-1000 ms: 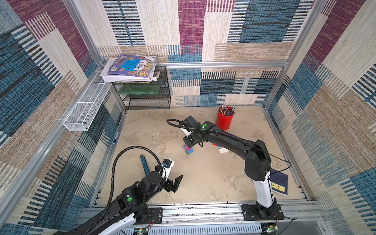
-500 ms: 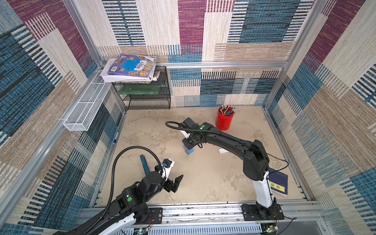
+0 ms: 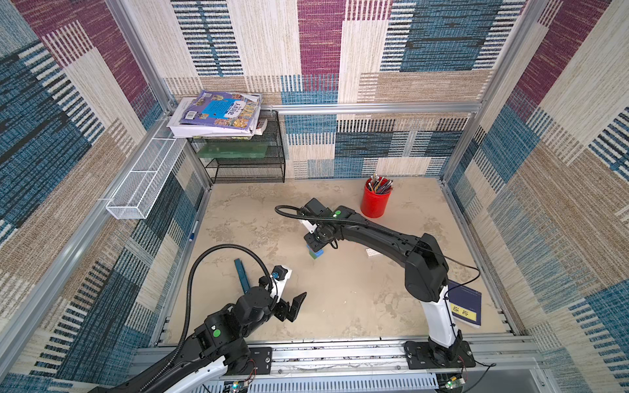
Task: Assemble the letter f with lego
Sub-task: Assemble the lego brick with the lego brick.
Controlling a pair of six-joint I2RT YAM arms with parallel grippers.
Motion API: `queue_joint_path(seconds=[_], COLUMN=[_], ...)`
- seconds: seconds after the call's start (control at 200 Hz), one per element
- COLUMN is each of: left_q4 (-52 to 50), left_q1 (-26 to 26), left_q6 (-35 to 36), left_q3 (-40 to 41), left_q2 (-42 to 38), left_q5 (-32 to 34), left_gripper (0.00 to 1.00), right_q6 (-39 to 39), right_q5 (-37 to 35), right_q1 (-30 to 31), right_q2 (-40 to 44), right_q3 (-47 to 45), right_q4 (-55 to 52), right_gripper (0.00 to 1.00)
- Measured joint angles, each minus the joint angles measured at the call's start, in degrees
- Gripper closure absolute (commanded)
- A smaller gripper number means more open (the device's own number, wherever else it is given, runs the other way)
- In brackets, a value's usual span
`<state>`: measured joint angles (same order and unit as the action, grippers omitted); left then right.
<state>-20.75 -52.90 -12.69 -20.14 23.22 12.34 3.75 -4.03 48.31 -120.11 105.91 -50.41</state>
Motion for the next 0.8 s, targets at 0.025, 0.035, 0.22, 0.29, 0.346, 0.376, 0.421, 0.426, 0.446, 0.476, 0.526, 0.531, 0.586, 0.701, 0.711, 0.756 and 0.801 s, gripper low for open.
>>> queue_joint_path(seconds=[0.025, 0.035, 0.22, 0.29, 0.346, 0.376, 0.421, 0.426, 0.446, 0.476, 0.526, 0.531, 0.586, 0.701, 0.711, 0.756, 0.801], left_q4=[0.0, 0.0, 0.0, 0.0, 0.0, 0.0, 0.0, 0.0, 0.0, 0.0, 0.0, 0.0, 0.0, 0.0, 0.0, 0.0, 0.0], left_q1=[0.0, 0.0, 0.0, 0.0, 0.0, 0.0, 0.0, 0.0, 0.0, 0.0, 0.0, 0.0, 0.0, 0.0, 0.0, 0.0, 0.0], left_q6=[0.0, 0.0, 0.0, 0.0, 0.0, 0.0, 0.0, 0.0, 0.0, 0.0, 0.0, 0.0, 0.0, 0.0, 0.0, 0.0, 0.0], left_q3=[0.0, 0.0, 0.0, 0.0, 0.0, 0.0, 0.0, 0.0, 0.0, 0.0, 0.0, 0.0, 0.0, 0.0, 0.0, 0.0, 0.0], left_q2=[0.0, 0.0, 0.0, 0.0, 0.0, 0.0, 0.0, 0.0, 0.0, 0.0, 0.0, 0.0, 0.0, 0.0, 0.0, 0.0, 0.0], left_q5=[0.0, 0.0, 0.0, 0.0, 0.02, 0.07, 0.39, 0.42, 0.46, 0.57, 0.74, 0.76, 0.79, 0.79, 0.79, 0.79, 0.79], left_gripper=[0.01, 0.01, 0.01, 0.01, 0.01, 0.01, 0.01, 0.01, 0.01, 0.01, 0.01, 0.01, 0.01, 0.01, 0.01, 0.01, 0.01], right_q6=[0.0, -0.02, -0.81, -1.07, -1.33, -1.4, -1.73, -1.73, -1.75, -1.92, -2.34, -2.34, -2.54, -3.26, -3.39, -3.72, -3.82], right_q5=[0.0, 0.0, 0.0, 0.22, 0.42, 0.44, 0.46, 0.46, 0.48, 0.5, 0.57, 0.57, 0.59, 0.72, 0.72, 0.85, 0.94], right_q1=[0.0, 0.0, 0.0, 0.0, -0.02, -0.02, -0.02, -0.02, -0.02, -0.02, -0.02, -0.02, -0.02, -0.02, -0.02, -0.04, -0.07], right_q2=[-0.04, -0.07, -0.33, -0.48, -0.63, -0.72, -0.81, -0.83, -0.85, -0.92, -1.03, -1.03, -1.16, -1.49, -1.53, -1.68, -1.68], right_q3=[0.0, 0.0, 0.0, 0.07, 0.11, 0.11, 0.11, 0.11, 0.11, 0.11, 0.04, 0.04, -0.11, -0.7, -0.79, -1.16, -1.46], right_q4=[0.02, 0.02, 0.2, 0.17, 0.17, 0.17, 0.2, 0.2, 0.2, 0.2, 0.22, 0.22, 0.22, 0.72, 0.83, 1.14, 1.49], right_gripper=[0.63, 0.63, 0.63, 0.63, 0.63, 0.64, 0.64, 0.63, 0.64, 0.64, 0.64, 0.64, 0.64, 0.64, 0.64, 0.64, 0.64])
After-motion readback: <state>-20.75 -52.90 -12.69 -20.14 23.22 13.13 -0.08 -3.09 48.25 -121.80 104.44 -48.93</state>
